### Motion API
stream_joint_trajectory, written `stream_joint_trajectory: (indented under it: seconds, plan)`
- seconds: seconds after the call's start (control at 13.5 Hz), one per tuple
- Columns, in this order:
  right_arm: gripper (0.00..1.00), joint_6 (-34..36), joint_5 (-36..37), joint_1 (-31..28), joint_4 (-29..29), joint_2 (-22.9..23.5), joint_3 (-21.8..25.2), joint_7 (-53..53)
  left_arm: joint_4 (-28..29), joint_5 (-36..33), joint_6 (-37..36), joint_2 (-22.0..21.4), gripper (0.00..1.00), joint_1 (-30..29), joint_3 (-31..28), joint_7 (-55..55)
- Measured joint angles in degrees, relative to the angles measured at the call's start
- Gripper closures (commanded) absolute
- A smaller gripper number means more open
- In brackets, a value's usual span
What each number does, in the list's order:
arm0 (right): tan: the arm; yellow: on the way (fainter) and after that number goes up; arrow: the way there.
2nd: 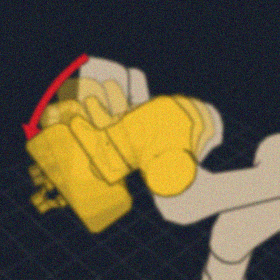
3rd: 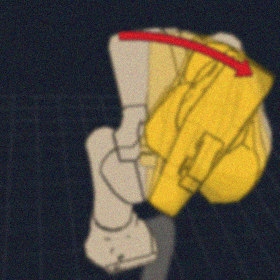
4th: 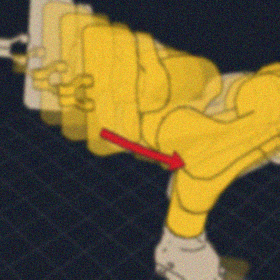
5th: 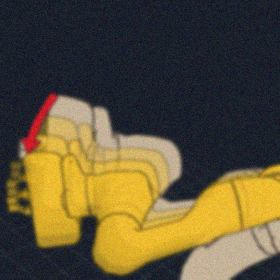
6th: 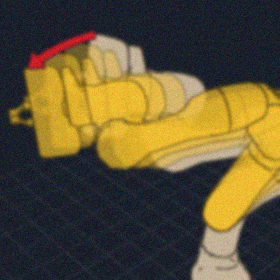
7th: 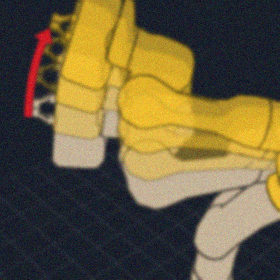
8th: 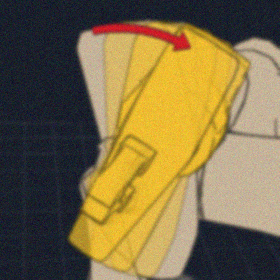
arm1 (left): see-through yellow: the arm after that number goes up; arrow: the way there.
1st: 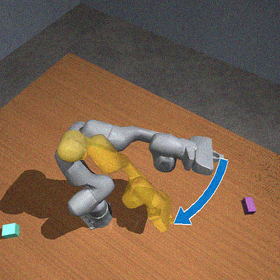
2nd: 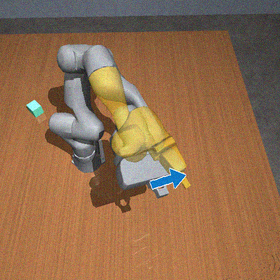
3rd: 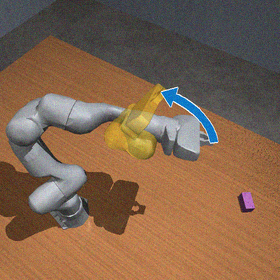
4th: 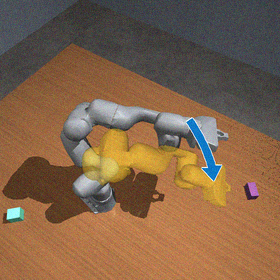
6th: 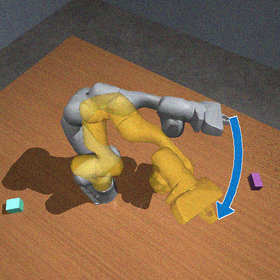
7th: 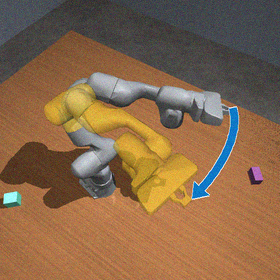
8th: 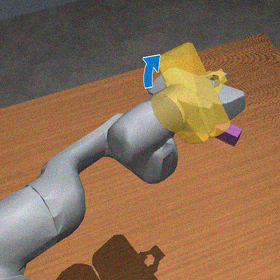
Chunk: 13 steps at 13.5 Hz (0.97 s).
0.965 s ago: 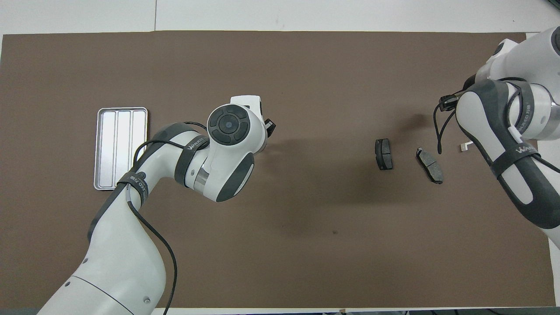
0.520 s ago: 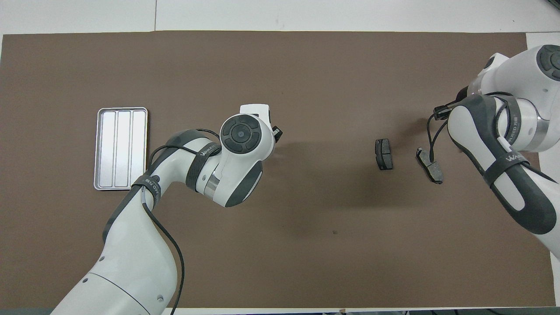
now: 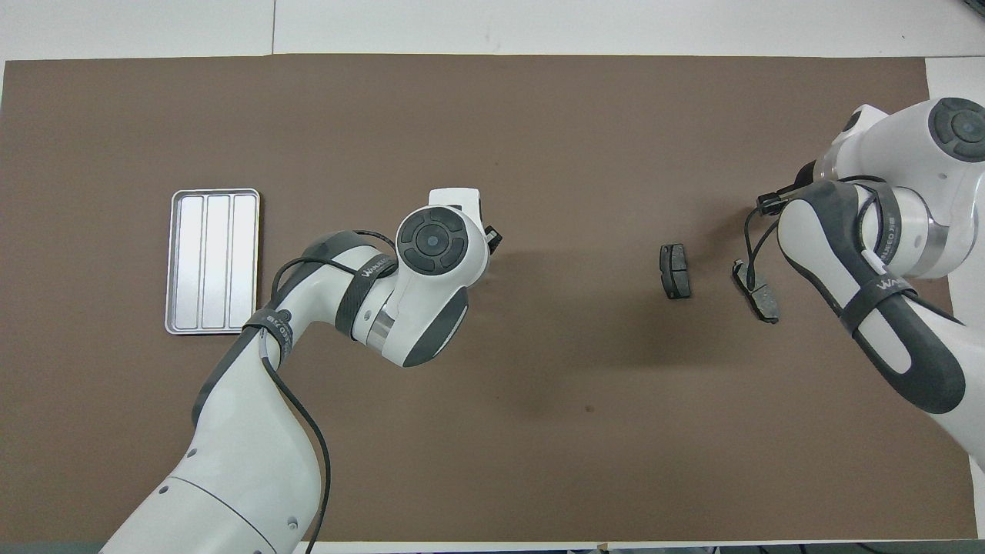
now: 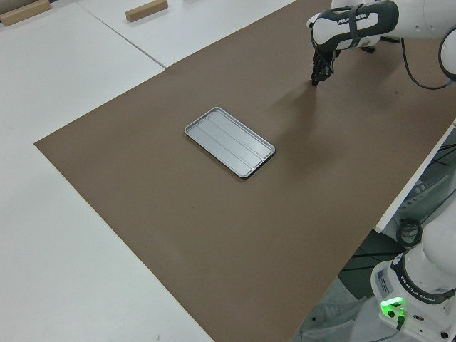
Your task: Place bearing gear from tray to pile
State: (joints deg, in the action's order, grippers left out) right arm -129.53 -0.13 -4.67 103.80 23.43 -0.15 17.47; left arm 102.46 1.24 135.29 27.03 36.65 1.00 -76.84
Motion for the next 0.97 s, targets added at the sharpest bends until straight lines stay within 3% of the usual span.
stream_joint_trajectory:
  seconds: [0.07, 0.15, 0.22, 0.52, 0.59, 0.67, 0.74, 0.82, 0.89, 0.97]
  plan:
    - [1.0, 0.0, 0.0, 0.0, 0.19, 0.0, 0.0, 0.0, 0.0, 0.0, 0.02, 0.0, 0.93, 0.18, -0.01, -0.08]
    - [1.0, -0.01, 0.0, 0.0, 0.31, 0.02, 0.0, 0.0, 0.0, 0.0, 0.02, 0.01, 0.57, 0.3, -0.05, -0.12]
    - [1.0, -0.01, 0.0, 0.0, 0.47, 0.12, 0.0, 0.0, 0.0, 0.0, 0.03, 0.02, 0.42, 0.35, -0.07, -0.13]
    - [1.0, -1.27, 0.01, 0.0, 1.05, 1.07, 0.0, 0.0, 0.08, 0.0, -0.01, 0.21, 0.16, 0.38, -0.17, -0.23]
    - [1.0, -1.61, 0.01, -0.01, 1.17, 1.33, 0.0, 0.0, 0.12, 0.0, -0.33, 0.23, 0.03, 0.38, -0.22, -0.26]
    - [0.86, -2.04, 0.01, -0.02, 1.23, 1.59, 0.0, 0.0, 0.01, 0.0, -1.47, 0.23, 0.0, 0.39, -0.33, -0.27]
    - [0.53, -2.19, 0.01, -0.03, 1.23, 1.8, 0.0, 0.0, -0.43, -0.01, -3.4, 0.18, 0.0, 0.38, -0.59, -0.27]
    - [0.08, -2.2, 0.01, -0.03, 1.23, 1.91, 0.0, 0.0, -1.16, -0.01, -5.4, 0.0, 0.0, 0.29, -1.03, -0.27]
    - [0.0, -2.2, 0.01, -0.03, 1.23, 1.93, 0.0, 0.0, -1.86, -0.02, -7.06, -0.45, 0.0, -0.09, -1.4, -0.27]
    - [0.0, -2.2, 0.01, -0.03, 1.21, 1.93, 0.0, 0.0, -2.26, -0.03, -8.35, -1.31, 0.0, -0.91, -1.71, -0.26]
